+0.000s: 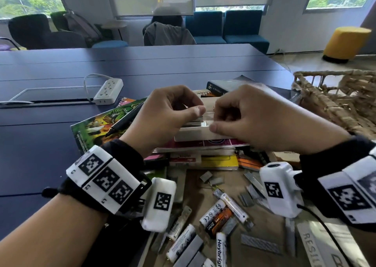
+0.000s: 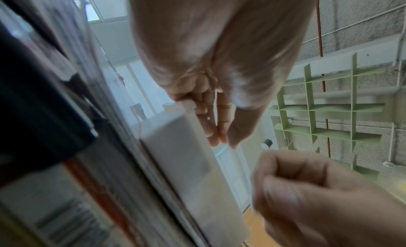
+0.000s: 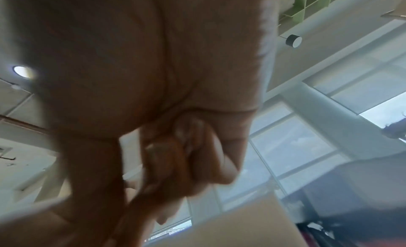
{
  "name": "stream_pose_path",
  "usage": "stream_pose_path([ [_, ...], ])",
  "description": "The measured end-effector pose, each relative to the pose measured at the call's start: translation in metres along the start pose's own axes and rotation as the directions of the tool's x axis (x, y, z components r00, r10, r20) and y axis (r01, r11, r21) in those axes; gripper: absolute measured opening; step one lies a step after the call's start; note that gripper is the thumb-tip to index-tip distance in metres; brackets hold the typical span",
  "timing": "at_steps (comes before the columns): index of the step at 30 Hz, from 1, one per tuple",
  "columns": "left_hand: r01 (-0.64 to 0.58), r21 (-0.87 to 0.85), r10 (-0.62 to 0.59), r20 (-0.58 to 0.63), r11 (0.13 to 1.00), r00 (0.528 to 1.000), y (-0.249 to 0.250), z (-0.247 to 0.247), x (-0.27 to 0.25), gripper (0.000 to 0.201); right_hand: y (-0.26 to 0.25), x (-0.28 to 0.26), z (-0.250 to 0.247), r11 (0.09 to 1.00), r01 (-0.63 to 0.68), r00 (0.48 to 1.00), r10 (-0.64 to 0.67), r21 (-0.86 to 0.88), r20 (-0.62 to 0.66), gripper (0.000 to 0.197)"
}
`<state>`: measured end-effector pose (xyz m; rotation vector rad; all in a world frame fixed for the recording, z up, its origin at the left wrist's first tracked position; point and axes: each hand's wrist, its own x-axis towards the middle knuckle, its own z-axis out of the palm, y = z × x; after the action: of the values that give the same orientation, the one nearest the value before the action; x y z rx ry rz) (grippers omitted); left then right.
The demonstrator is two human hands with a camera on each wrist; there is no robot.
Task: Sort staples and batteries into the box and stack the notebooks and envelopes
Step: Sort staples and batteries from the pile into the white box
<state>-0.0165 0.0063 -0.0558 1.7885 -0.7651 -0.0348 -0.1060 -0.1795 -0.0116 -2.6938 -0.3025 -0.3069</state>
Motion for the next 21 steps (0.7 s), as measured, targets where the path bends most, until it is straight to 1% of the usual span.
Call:
stream_pose_path([
  [1, 0.003, 0.003, -0.003, 0.005, 1.0, 1.0, 0.0, 0.0, 0.0, 0.006, -0.003, -0.002, -0.001, 1.0, 0.018, 0.994, -0.017, -0.009, 0.106, 0.021],
  [2, 0.005, 0.007, -0.006, 0.009, 1.0, 1.0, 0.001, 0.0, 0.0, 0.005, -0.005, -0.004, -0.001, 0.999, 0.03, 0.975, -0.027, -0.01, 0.219, 0.019],
  [4, 0.008, 0.022, -0.009, 0.017, 1.0, 1.0, 0.002, 0.0, -0.001, 0.005, -0.008, -0.009, 0.005, 0.999, 0.036, 0.91, -0.022, -0.025, 0.414, 0.016],
  [5, 0.008, 0.031, -0.009, 0.02, 0.999, 1.0, 0.002, -0.001, -0.001, 0.005, -0.008, -0.011, 0.009, 0.998, 0.043, 0.882, -0.015, -0.05, 0.471, 0.015],
  [6, 0.009, 0.04, -0.01, 0.023, 0.999, 1.0, 0.003, -0.001, -0.002, 0.005, -0.008, -0.012, 0.012, 0.995, 0.055, 0.866, -0.007, -0.081, 0.5, 0.014],
  [10, 0.011, 0.068, -0.014, 0.034, 0.998, 0.999, 0.005, -0.002, -0.003, 0.005, -0.01, -0.014, 0.022, 0.987, 0.044, 0.861, 0.042, -0.155, 0.508, 0.008],
  [18, 0.003, 0.112, -0.008, 0.047, 0.994, 0.999, 0.008, -0.001, -0.003, 0.004, -0.016, -0.014, 0.034, 0.959, 0.118, 0.862, 0.03, -0.259, 0.506, 0.007],
  [21, -0.007, 0.132, -0.001, 0.058, 0.991, 0.998, 0.007, -0.001, -0.003, 0.004, -0.015, -0.013, 0.037, 0.952, 0.144, 0.863, 0.012, -0.269, 0.505, 0.012],
])
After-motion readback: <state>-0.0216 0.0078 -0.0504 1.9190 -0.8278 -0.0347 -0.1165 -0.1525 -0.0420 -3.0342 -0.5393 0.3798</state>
